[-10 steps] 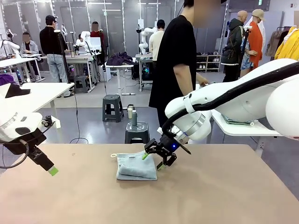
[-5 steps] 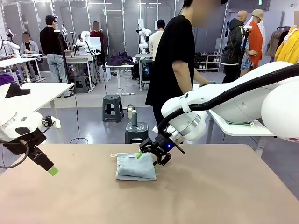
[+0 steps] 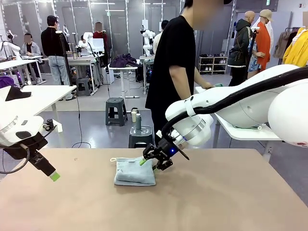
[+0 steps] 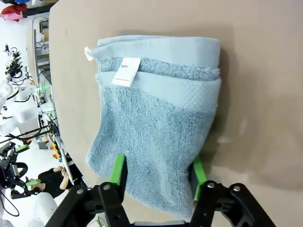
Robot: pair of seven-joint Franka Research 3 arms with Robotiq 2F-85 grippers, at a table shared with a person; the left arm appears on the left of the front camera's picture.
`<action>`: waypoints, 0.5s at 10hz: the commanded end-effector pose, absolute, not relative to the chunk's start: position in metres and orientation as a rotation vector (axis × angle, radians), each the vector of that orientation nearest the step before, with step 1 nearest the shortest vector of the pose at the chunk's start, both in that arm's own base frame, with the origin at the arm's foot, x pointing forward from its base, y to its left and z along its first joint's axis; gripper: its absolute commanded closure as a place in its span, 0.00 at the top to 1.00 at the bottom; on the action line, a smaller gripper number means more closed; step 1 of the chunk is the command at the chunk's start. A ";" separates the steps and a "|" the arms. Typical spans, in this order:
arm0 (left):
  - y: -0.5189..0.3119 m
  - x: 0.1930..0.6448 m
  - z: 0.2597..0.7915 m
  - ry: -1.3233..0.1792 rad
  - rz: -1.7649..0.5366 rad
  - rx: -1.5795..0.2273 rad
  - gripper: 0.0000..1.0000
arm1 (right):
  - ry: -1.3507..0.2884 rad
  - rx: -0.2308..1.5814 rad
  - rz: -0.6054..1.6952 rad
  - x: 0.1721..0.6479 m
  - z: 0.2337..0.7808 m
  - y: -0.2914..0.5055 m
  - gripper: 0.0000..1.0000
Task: Fold the towels and place them in the basket.
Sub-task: Place the folded Towel with hook on the right side of the table.
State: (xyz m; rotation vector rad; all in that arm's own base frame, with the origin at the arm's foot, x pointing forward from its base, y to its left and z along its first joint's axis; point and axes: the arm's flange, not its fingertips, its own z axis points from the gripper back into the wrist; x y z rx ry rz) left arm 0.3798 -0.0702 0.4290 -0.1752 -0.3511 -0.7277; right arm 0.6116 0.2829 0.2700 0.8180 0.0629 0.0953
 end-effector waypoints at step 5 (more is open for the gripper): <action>-0.072 0.382 0.430 -0.350 -0.719 -0.162 1.00 | 0.031 0.849 0.089 0.599 0.262 0.279 0.00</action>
